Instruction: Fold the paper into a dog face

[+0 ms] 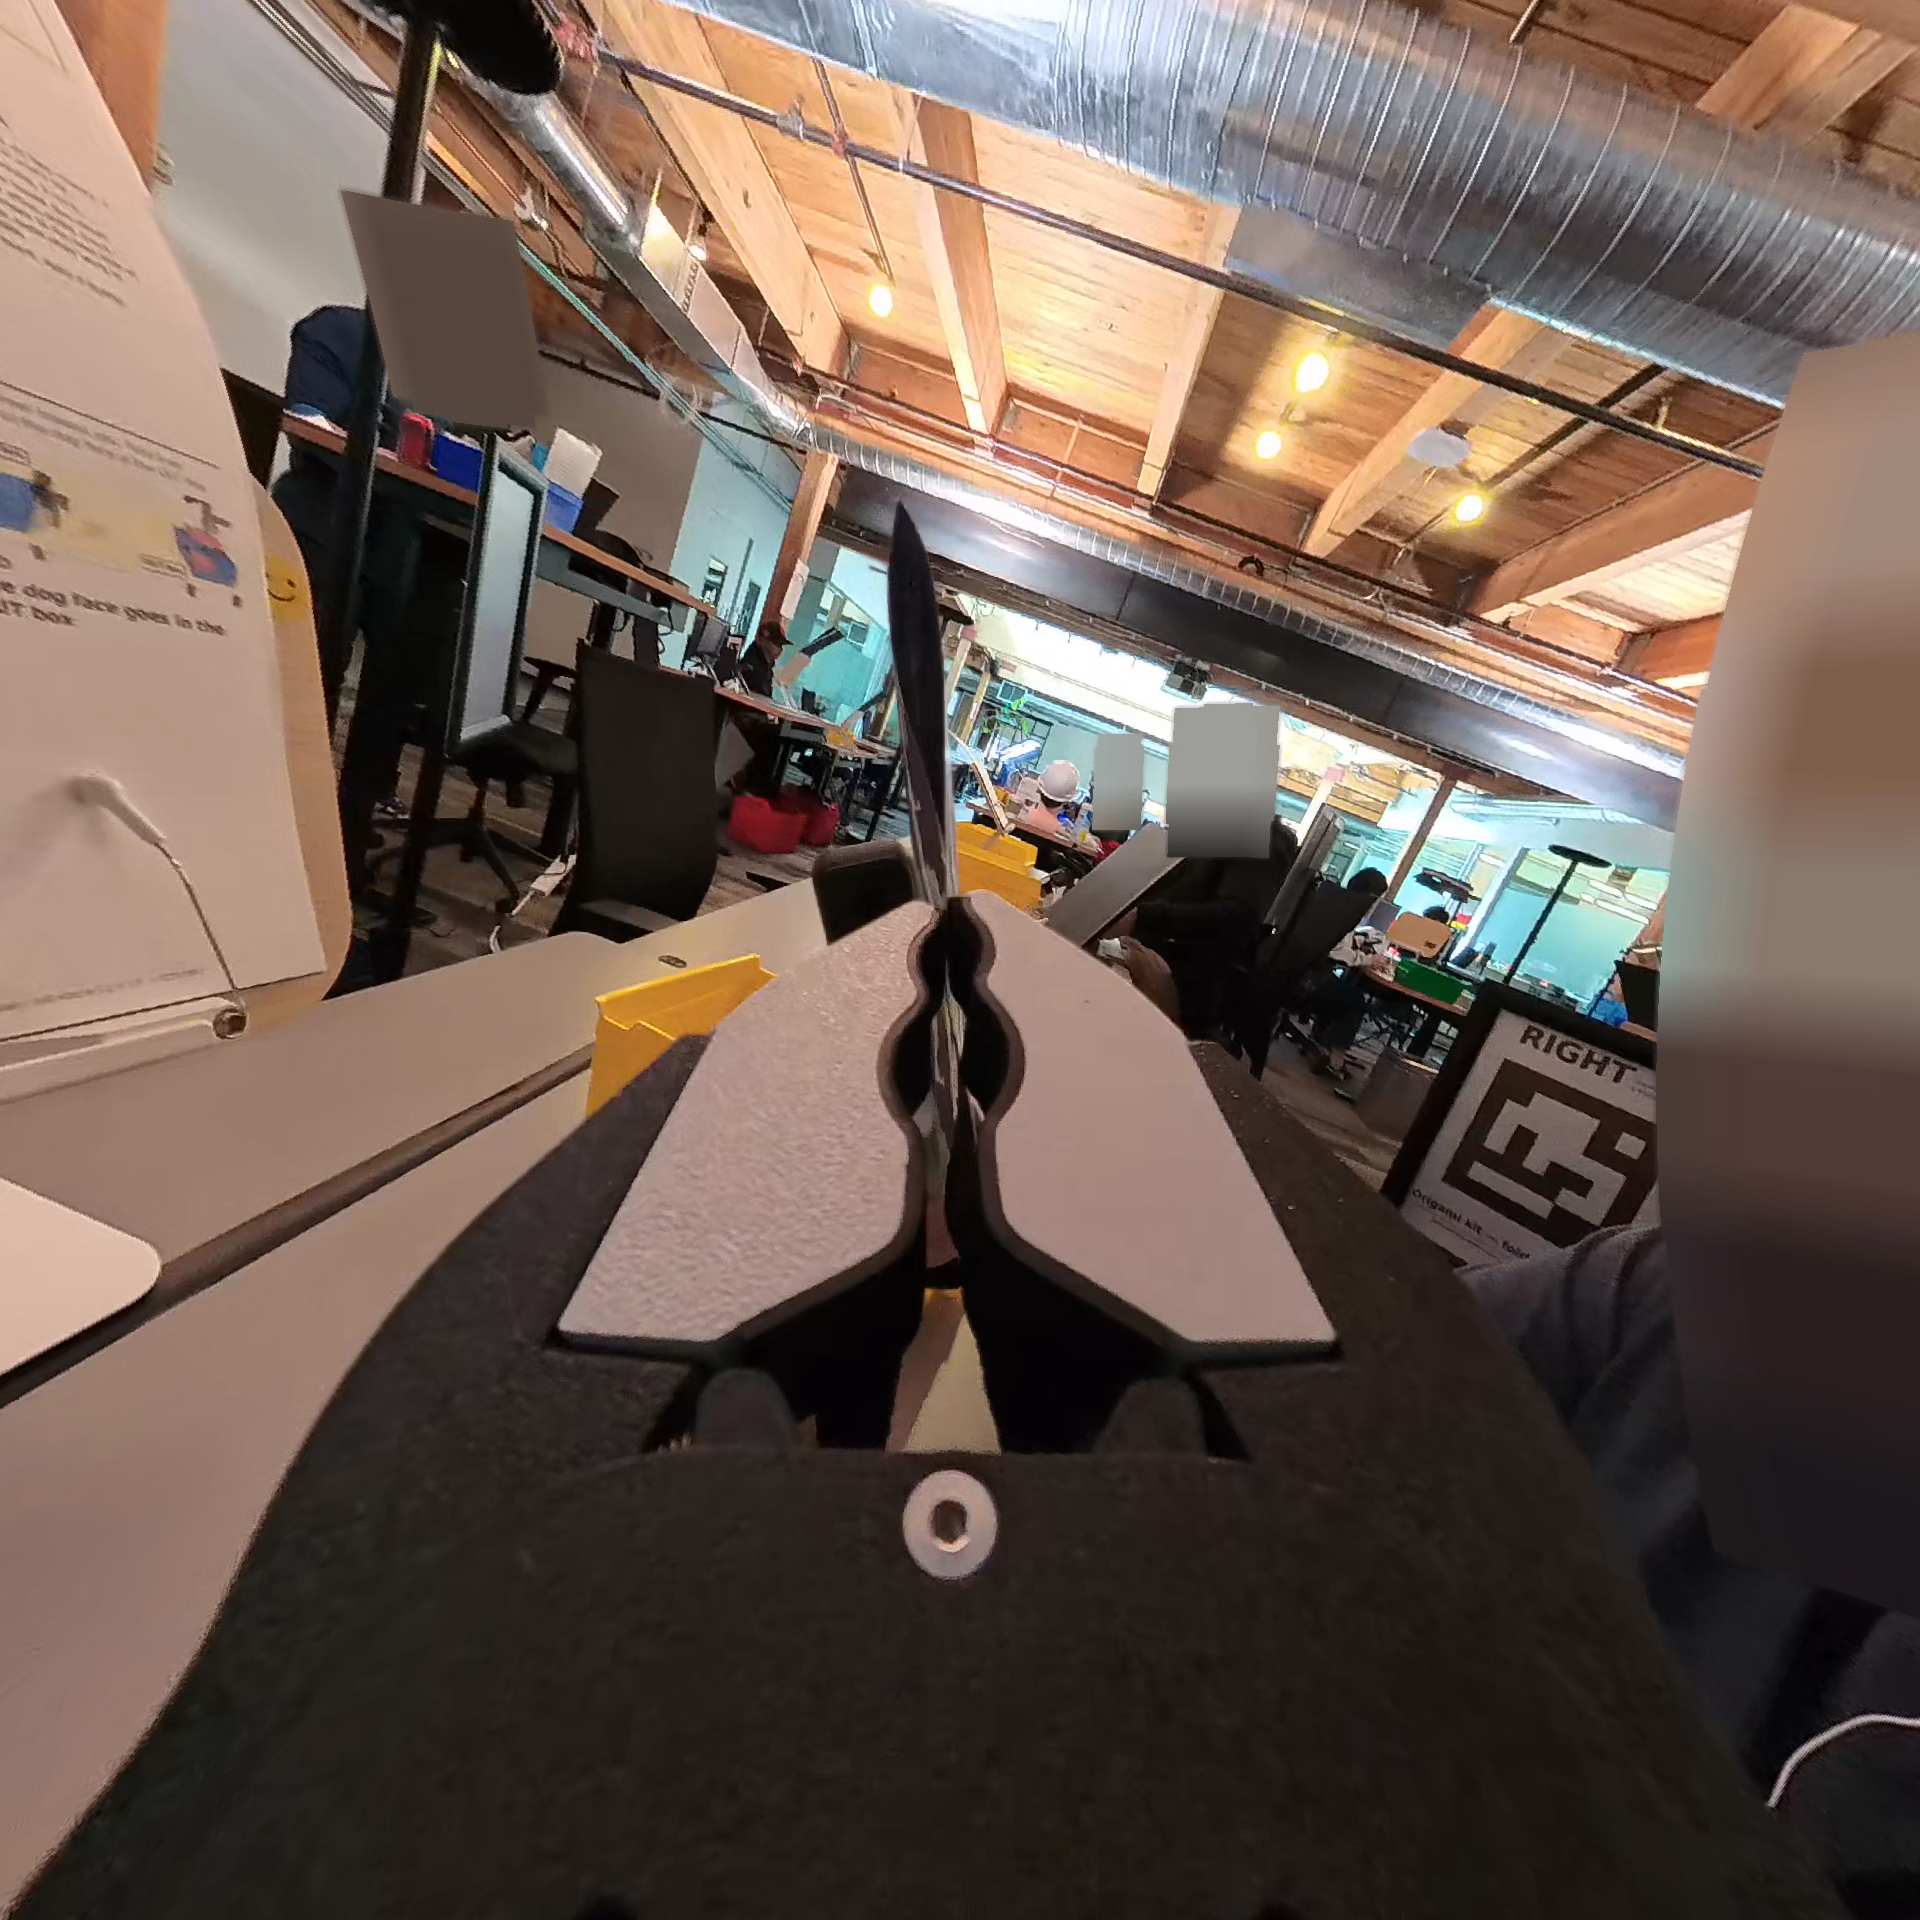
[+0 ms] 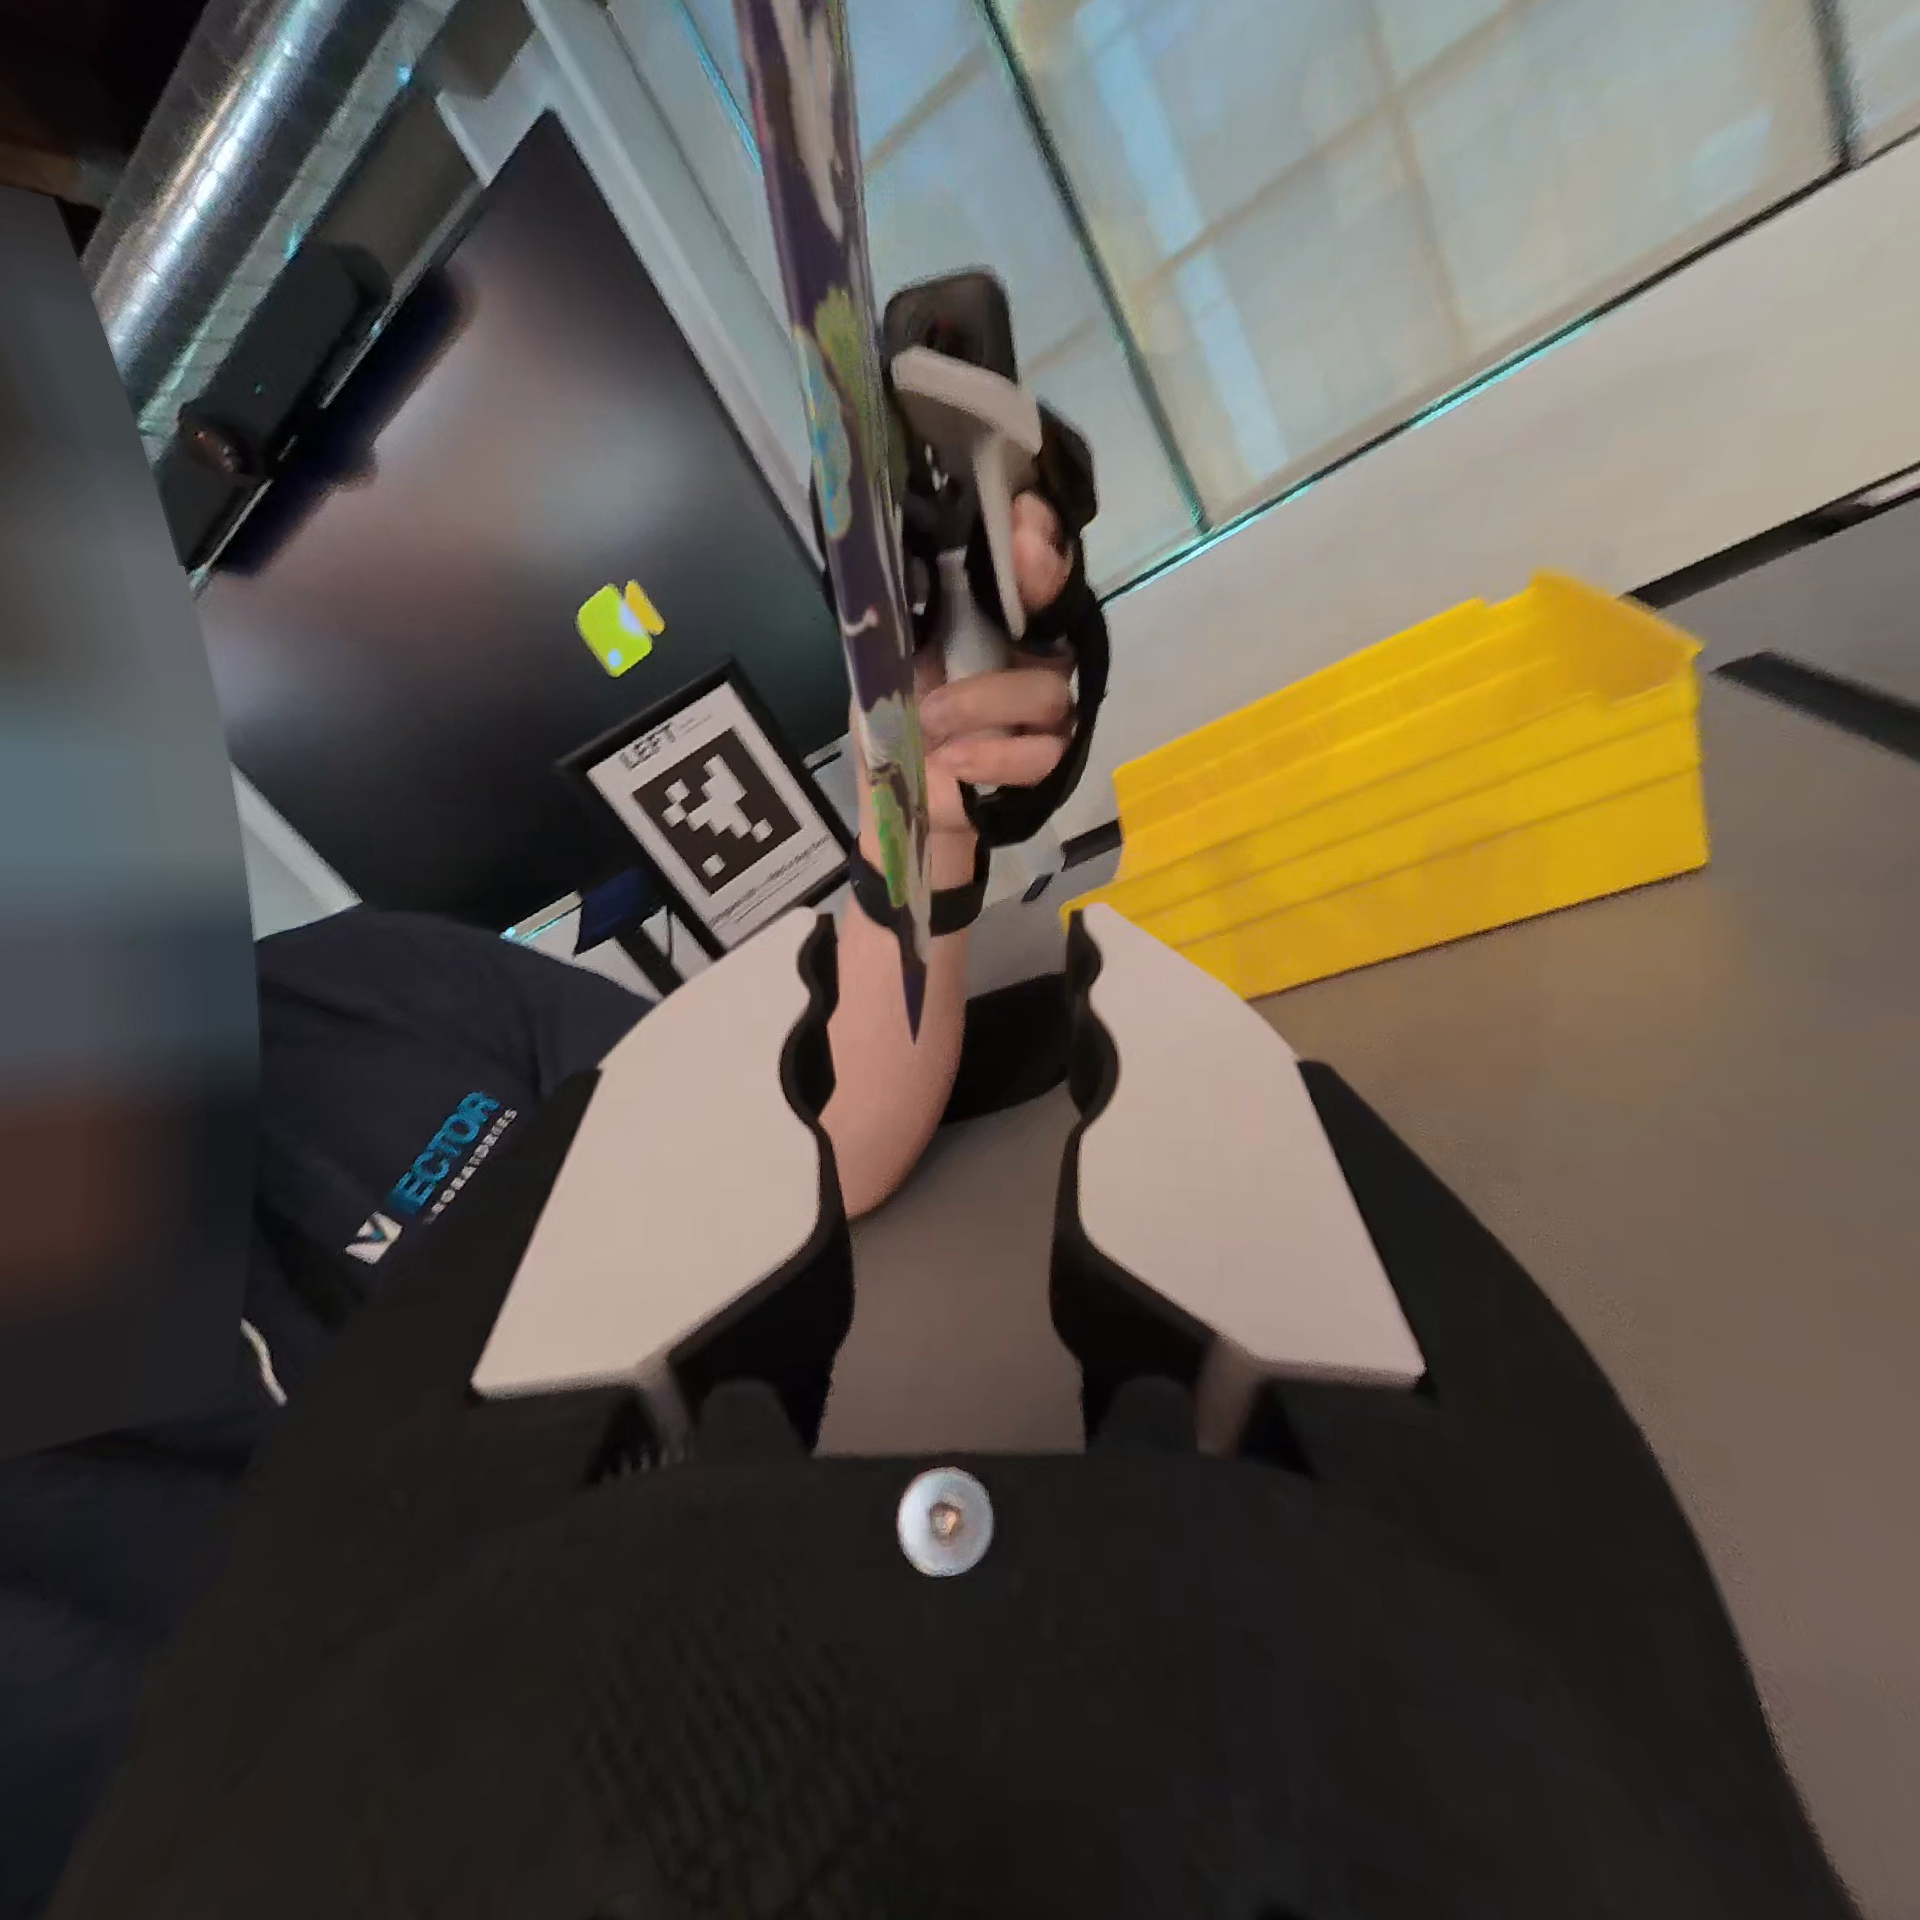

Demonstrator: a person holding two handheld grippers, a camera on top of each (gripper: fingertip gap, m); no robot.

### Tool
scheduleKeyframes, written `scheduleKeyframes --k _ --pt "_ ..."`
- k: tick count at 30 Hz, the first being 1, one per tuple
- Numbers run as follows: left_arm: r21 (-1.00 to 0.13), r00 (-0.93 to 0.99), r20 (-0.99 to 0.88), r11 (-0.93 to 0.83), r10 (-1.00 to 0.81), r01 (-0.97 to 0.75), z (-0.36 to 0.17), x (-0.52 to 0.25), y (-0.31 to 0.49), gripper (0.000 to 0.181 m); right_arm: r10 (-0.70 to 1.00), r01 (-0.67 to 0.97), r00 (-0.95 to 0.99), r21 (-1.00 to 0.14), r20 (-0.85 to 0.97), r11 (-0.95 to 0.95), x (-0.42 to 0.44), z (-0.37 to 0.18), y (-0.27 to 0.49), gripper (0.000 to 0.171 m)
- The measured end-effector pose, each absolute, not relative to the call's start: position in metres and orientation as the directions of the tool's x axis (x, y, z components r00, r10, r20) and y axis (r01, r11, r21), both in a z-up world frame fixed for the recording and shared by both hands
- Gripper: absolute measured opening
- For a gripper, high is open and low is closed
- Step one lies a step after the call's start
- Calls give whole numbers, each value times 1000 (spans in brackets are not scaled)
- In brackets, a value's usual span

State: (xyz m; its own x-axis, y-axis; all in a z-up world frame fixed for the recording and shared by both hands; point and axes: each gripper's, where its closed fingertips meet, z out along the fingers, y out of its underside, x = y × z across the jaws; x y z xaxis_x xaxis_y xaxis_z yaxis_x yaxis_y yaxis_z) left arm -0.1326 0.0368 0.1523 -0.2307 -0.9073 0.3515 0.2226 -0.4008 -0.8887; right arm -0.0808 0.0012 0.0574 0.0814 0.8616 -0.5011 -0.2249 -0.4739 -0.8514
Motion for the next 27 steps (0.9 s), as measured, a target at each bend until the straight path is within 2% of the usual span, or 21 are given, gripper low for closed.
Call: scheduleKeyframes --k 3,5,14,18,19,20,21,27 --pt "-890 -237 354 -404 -905 211 150 -127 35 0 860 -153 77 -858 -505 -490 -93 46 -3 33" --pt "-891 -233 355 -404 -905 209 149 -126 35 0 864 -107 18 -860 -503 -498 -99 42 -13 1" --pt "-906 -174 349 -379 -921 188 142 -130 45 0 857 -116 12 -852 -515 -510 -98 43 -13 1" --pt "-906 -213 359 -394 -909 152 139 -129 39 0 847 -94 -26 -842 -531 -531 -94 40 -17 1" --pt "-905 -232 363 -401 -902 140 138 -128 36 0 852 -84 -20 -849 -523 -522 -92 39 -17 4" --pt "-908 -244 364 -401 -899 124 136 -127 34 0 856 -87 15 -854 -517 -514 -88 38 -13 23" --pt "-912 -257 363 -398 -895 99 133 -125 31 0 863 -97 43 -861 -504 -499 -83 39 -9 33" --pt "-915 -291 383 -403 -877 8 117 -109 19 0 870 -306 106 -848 -481 -432 -49 68 7 39"
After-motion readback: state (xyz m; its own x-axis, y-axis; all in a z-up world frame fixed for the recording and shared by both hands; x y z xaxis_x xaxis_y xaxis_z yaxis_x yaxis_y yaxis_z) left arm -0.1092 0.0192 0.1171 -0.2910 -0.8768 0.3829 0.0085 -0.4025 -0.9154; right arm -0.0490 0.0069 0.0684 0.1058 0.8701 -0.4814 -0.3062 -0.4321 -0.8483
